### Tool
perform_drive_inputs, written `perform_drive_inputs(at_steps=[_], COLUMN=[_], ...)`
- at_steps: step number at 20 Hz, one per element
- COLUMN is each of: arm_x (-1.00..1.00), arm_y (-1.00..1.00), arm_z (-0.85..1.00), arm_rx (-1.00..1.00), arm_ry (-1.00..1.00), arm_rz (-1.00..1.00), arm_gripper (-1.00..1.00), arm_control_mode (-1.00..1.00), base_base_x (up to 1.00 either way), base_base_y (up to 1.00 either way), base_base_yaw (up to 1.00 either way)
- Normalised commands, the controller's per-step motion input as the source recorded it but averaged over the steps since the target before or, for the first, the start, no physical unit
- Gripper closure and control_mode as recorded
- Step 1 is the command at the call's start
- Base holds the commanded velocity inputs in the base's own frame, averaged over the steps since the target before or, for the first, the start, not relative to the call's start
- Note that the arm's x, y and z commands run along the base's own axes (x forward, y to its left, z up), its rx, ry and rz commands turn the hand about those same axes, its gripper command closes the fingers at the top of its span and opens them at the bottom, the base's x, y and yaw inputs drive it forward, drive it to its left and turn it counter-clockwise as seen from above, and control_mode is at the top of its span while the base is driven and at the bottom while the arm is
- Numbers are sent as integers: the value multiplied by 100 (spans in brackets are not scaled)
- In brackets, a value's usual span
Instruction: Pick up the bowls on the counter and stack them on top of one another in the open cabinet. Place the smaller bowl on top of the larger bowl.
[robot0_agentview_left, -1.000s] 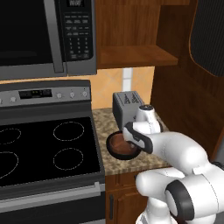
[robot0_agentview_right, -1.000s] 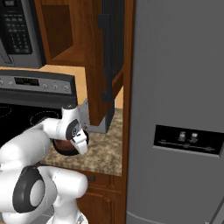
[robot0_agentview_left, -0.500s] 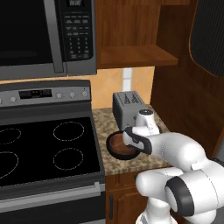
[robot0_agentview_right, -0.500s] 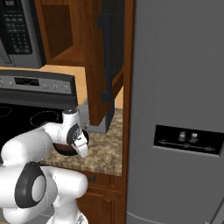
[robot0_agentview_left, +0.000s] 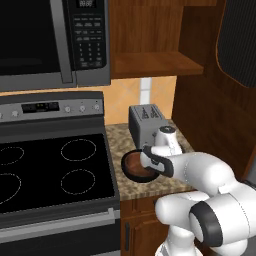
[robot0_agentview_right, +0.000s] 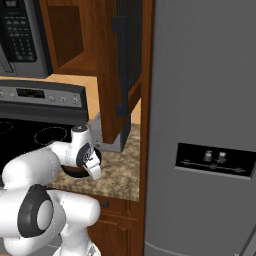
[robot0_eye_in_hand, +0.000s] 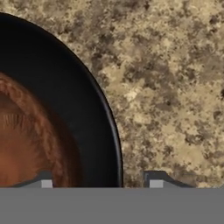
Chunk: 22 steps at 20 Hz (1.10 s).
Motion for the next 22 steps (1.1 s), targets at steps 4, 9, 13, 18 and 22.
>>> perform_drive_inputs(at_steps=[4, 9, 13, 18, 22], arm_x=[0, -35, -66, -58, -39], arm_y=[0, 0, 0, 0, -1], arm_z=[0, 60, 100, 100, 100], arm_rx=[0, 0, 0, 0, 2], arm_ry=[0, -12, -29, -36, -34], arm_rz=[0, 0, -3, -6, -16], arm_gripper=[100, 100, 100, 100, 100], arm_control_mode=[-100, -100, -100, -100, -100], base_base_x=[0, 0, 0, 0, 0], base_base_y=[0, 0, 0, 0, 0], base_base_yaw=[0, 0, 0, 0, 0])
